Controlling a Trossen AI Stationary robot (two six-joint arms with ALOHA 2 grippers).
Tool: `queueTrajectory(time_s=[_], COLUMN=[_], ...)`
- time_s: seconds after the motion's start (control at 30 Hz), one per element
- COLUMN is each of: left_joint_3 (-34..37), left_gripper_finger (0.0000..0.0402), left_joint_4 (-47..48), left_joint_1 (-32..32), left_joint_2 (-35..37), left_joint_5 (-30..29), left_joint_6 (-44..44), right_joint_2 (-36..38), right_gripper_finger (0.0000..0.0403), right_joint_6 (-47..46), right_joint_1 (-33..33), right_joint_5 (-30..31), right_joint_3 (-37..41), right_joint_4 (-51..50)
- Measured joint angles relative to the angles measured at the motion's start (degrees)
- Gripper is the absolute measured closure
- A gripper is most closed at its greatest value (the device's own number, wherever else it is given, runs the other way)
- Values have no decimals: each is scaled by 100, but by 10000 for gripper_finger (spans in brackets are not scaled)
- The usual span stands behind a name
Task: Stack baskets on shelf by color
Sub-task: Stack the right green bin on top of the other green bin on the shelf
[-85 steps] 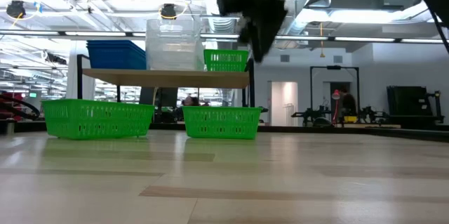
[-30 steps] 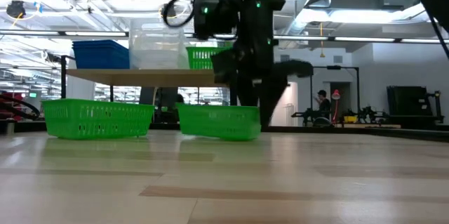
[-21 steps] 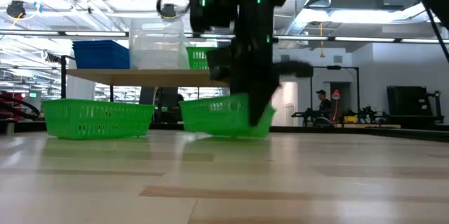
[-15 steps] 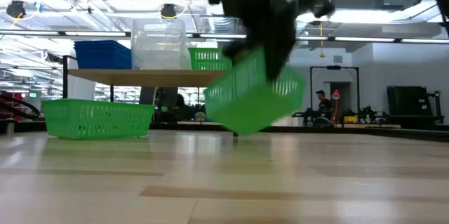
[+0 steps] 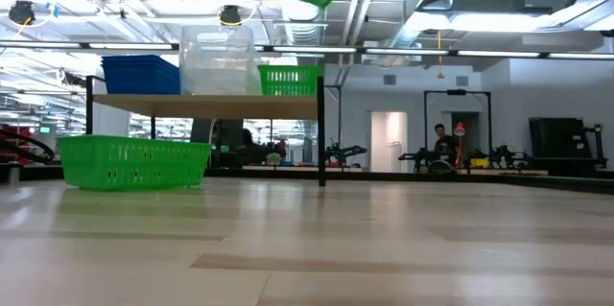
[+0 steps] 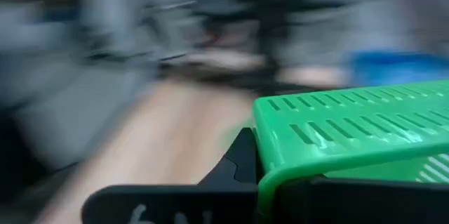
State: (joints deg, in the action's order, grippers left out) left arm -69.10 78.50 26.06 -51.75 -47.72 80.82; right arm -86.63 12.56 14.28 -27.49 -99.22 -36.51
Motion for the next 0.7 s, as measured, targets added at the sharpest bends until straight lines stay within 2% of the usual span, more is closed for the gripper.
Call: queueTrajectory(time_s=[0.07, 0.17, 0.4, 0.53, 0.7], left_joint_3=[-1, 0, -2, 0, 0], left_gripper_finger=[178, 178, 178, 178, 178], left_joint_4=[1, 2, 5, 8, 7], left_joint_1=[-1, -1, -1, -2, -2], left_joint_2=[-1, -2, -1, 0, -2], left_joint_5=[-2, -2, -74, -149, -212], left_joint_6=[2, 2, 75, 146, 201], right_joint_2=[42, -133, -1140, -1742, -2357], right_gripper_finger=[399, 400, 399, 400, 392], right_joint_6=[-48, -47, -148, 145, 650], right_joint_1=[165, 460, 596, 534, 424], right_joint_5=[1085, 1767, 1861, 2062, 2338], right_joint_3=[-4, -2, -209, -764, -1635], right_joint_4=[370, 578, 519, 161, -795])
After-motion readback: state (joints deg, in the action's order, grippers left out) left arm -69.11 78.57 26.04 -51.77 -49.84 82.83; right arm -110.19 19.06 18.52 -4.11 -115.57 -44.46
